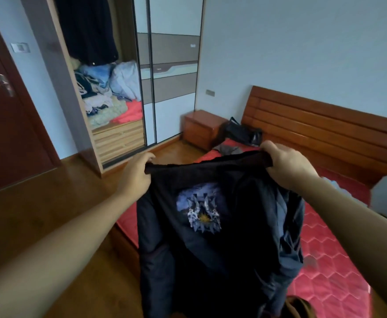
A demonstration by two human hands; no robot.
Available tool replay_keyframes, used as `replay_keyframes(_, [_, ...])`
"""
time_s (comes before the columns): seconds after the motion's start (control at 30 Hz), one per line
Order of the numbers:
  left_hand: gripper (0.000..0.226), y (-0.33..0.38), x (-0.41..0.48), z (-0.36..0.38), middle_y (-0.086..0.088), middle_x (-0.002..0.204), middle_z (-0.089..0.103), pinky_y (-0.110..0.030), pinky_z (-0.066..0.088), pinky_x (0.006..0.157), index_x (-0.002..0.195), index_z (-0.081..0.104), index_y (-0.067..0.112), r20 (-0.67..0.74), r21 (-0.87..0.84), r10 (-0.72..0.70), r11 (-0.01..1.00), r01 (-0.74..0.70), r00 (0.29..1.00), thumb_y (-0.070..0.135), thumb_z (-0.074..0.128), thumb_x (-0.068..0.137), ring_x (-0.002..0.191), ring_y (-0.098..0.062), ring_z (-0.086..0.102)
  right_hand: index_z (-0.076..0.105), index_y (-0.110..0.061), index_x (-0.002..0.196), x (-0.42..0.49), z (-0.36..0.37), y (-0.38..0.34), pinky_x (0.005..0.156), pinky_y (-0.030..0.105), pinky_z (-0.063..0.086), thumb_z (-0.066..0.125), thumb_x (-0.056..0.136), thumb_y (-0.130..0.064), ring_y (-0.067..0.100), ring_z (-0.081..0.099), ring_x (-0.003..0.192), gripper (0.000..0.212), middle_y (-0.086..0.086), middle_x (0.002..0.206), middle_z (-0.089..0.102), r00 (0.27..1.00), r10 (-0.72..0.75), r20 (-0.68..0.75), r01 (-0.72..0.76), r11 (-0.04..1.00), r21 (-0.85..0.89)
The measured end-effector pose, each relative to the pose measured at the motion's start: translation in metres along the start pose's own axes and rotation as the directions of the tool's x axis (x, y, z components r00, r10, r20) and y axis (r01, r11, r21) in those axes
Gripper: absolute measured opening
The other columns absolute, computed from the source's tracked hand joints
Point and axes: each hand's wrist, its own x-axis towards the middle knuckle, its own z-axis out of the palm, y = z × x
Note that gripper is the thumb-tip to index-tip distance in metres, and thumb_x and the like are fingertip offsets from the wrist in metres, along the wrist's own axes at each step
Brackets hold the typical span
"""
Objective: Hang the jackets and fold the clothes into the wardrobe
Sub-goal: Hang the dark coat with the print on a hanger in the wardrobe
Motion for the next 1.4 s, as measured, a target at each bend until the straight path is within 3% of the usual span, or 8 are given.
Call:
replay_keyframes(0.27, [0.056,0.003,-0.002,-0.023,0.006,0.126,0.057,-0.035,0.054,0.07,0.124,0.054,0.025,0.302,0.456,0.136,0.848,-0.268,0.944,-0.004,0.067,0.078,0.121,-0.023,0.053,0.019,-0.04,0.149,-0.009,0.062,0.053,0.048,0.036,0.04,0.065,0.086,-0.013,0.035,0.061,0.095,0.082,0.011,0.118,0.036,0.977,-0.192,0.094,0.213,0.9,-0.381])
replay_keyframes(0.43, [0.071,0.009,0.002,-0.036,-0.008,0.138,0.051,-0.042,0.056,0.078,0.138,0.035,0.026,0.487,0.472,0.157,0.781,-0.409,0.86,-0.005,0.065,0.082,0.122,-0.03,0.055,0.04,-0.035,0.143,-0.004,0.074,0.086,0.038,0.036,0.047,0.088,0.052,-0.002,0.04,0.062,0.077,0.108,0.024,0.12,0.044,0.895,-0.418,0.158,0.446,0.813,-0.374])
replay_keyframes(0.57, [0.024,0.042,0.013,-0.064,0.018,0.137,0.047,-0.041,0.047,0.095,0.121,0.033,0.066,0.589,0.501,0.236,0.644,-0.578,0.773,0.055,0.042,0.102,0.112,-0.017,0.056,0.05,-0.038,0.141,0.012,0.071,0.109,0.046,0.041,0.054,0.081,0.059,-0.002,0.04,0.064,0.082,0.094,0.029,0.127,0.05,0.788,-0.582,0.202,0.608,0.683,-0.404])
replay_keyframes(0.67, [0.038,0.069,0.02,-0.082,0.027,0.136,0.041,-0.032,0.04,0.089,0.127,0.027,0.067,0.661,0.458,0.261,0.603,-0.654,0.704,0.07,0.045,0.093,0.091,0.0,0.055,0.039,-0.04,0.141,0.03,0.065,0.112,0.063,0.047,0.058,0.066,0.084,-0.027,0.041,0.066,0.091,0.064,0.021,0.129,0.055,0.787,-0.545,0.288,0.617,0.678,-0.401])
replay_keyframes(0.77, [0.039,0.073,0.023,-0.091,-0.001,0.148,0.049,-0.033,0.051,0.084,0.126,0.06,0.032,0.575,0.553,0.258,0.577,-0.601,0.776,0.029,0.074,0.089,0.115,-0.021,0.058,0.034,-0.032,0.139,0.05,0.062,0.102,0.09,0.047,0.052,0.048,0.094,-0.061,0.035,0.062,0.111,0.056,0.005,0.129,0.057,0.878,-0.428,0.214,0.476,0.825,-0.306])
replay_keyframes(0.93, [0.04,0.058,0.003,-0.066,-0.004,0.133,0.044,-0.039,0.05,0.063,0.124,0.062,0.025,0.314,0.816,-0.107,0.538,-0.211,0.943,0.006,0.062,0.089,0.123,-0.029,0.039,0.044,-0.032,0.134,0.077,0.055,0.047,0.056,0.044,0.046,0.05,0.101,-0.026,0.034,0.056,0.091,0.034,0.009,0.119,0.034,0.949,-0.309,0.064,0.313,0.898,-0.308])
replay_keyframes(1.1, [0.054,0.025,-0.049,-0.028,0.003,0.126,0.037,-0.043,0.051,0.068,0.135,0.054,0.037,0.033,0.655,-0.369,0.71,0.259,0.929,0.004,0.054,0.092,0.112,-0.029,0.043,0.052,-0.027,0.131,0.097,0.047,0.002,0.052,0.038,0.038,0.052,0.099,-0.015,0.028,0.046,0.069,0.034,0.011,0.12,0.035,0.965,-0.242,0.096,0.261,0.901,-0.347])
replay_keyframes(1.4, [0.048,0.03,-0.005,-0.114,-0.005,0.113,0.049,-0.041,0.049,0.064,0.133,0.057,0.027,-0.125,0.755,-0.266,0.6,0.266,0.956,0.005,0.056,0.091,0.103,-0.029,0.05,0.046,-0.032,0.142,0.14,0.049,-0.068,0.059,0.037,0.044,0.055,0.098,-0.017,0.033,0.065,0.083,0.048,0.012,0.122,0.04,0.971,-0.196,0.136,0.223,0.949,-0.221])
